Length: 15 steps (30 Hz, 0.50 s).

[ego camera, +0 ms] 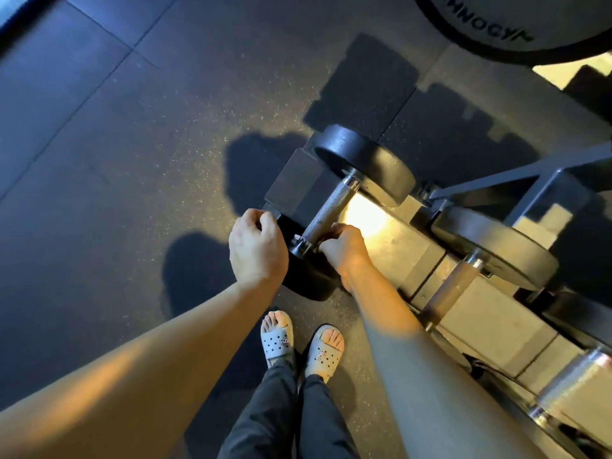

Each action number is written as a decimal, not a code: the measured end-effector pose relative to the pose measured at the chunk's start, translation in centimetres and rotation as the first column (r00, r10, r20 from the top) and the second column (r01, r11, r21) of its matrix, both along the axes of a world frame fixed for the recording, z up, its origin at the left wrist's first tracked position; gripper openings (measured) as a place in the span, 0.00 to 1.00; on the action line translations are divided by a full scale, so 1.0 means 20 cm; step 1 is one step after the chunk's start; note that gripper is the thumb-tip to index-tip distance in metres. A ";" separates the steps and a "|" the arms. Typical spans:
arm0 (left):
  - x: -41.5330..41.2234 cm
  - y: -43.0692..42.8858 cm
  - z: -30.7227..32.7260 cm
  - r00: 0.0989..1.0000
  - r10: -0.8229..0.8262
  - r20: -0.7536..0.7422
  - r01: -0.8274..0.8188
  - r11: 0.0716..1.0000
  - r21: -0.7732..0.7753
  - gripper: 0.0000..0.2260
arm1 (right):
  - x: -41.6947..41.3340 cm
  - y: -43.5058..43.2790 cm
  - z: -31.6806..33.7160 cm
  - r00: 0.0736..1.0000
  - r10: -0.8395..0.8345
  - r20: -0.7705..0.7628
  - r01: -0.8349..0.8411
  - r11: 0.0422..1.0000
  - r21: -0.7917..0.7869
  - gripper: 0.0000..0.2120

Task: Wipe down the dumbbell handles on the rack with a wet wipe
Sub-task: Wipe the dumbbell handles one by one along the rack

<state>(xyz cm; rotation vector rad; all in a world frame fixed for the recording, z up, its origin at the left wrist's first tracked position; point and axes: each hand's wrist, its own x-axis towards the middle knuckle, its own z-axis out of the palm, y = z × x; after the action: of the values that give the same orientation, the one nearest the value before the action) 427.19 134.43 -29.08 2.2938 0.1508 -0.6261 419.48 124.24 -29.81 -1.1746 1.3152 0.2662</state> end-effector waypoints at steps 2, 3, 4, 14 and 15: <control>0.00 0.00 0.01 1.000 -0.008 0.001 0.008 1.000 0.010 0.12 | 0.00 0.00 -0.01 1.000 -0.023 -0.008 0.023 0.999 0.024 0.13; -0.01 0.00 0.02 1.000 -0.012 0.003 0.012 1.000 0.011 0.11 | -0.01 0.01 0.00 0.999 -0.044 -0.023 0.045 0.998 0.041 0.12; -0.01 0.00 0.02 1.000 -0.015 0.005 0.015 1.000 0.009 0.11 | -0.02 0.02 0.01 0.997 -0.070 -0.041 0.073 0.996 0.060 0.11; 0.00 0.00 0.01 1.000 -0.024 -0.005 0.024 0.999 0.030 0.11 | -0.11 0.13 0.00 0.893 -0.402 0.204 0.422 0.904 -0.069 0.01; 0.00 0.00 0.01 1.000 -0.029 -0.007 0.029 0.999 0.036 0.11 | -0.10 0.10 0.01 0.869 -0.432 0.241 0.464 0.881 -0.091 0.01</control>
<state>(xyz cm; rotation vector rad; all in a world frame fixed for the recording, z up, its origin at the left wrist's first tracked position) 427.19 134.40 -28.93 2.3325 0.1328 -0.6502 417.56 126.16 -29.57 -0.9498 1.3901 -0.2968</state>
